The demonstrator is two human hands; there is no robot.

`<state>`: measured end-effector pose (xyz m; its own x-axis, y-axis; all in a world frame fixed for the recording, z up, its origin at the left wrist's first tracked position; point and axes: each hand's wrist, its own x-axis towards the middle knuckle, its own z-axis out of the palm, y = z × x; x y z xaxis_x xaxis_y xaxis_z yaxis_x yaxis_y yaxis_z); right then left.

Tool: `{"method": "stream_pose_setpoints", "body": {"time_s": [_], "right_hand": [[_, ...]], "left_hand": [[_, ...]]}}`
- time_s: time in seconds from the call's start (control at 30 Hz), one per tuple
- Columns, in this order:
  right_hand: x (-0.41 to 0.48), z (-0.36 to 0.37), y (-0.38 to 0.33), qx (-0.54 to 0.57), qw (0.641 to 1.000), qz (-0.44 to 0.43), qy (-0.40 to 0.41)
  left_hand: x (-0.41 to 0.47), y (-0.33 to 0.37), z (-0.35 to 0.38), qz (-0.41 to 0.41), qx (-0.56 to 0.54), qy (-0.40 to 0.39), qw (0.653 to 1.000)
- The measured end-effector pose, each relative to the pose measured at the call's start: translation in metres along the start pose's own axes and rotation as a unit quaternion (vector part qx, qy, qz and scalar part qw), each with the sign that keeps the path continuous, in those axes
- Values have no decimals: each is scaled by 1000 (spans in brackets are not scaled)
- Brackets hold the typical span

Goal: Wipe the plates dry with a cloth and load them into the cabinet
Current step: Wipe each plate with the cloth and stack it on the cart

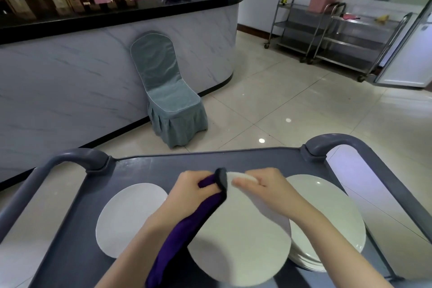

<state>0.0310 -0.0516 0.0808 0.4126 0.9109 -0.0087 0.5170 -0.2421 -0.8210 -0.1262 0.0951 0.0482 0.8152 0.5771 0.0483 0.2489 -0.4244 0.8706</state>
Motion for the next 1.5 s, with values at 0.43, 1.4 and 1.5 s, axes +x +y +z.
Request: {"method": "stream_pose_setpoints", "body": {"time_s": [0.43,1.4,1.5], "right_hand": [[-4,56,25,357,845,186,353],[-3,3,13,140,973,44,180],[2,5,4,46,996,-4,82]], "left_hand": [[-5,-25,41,-273,-296,319,858],[-6,-11,-4,-88,-73,166,979],[8,3,-8,6,56,59,997]]}}
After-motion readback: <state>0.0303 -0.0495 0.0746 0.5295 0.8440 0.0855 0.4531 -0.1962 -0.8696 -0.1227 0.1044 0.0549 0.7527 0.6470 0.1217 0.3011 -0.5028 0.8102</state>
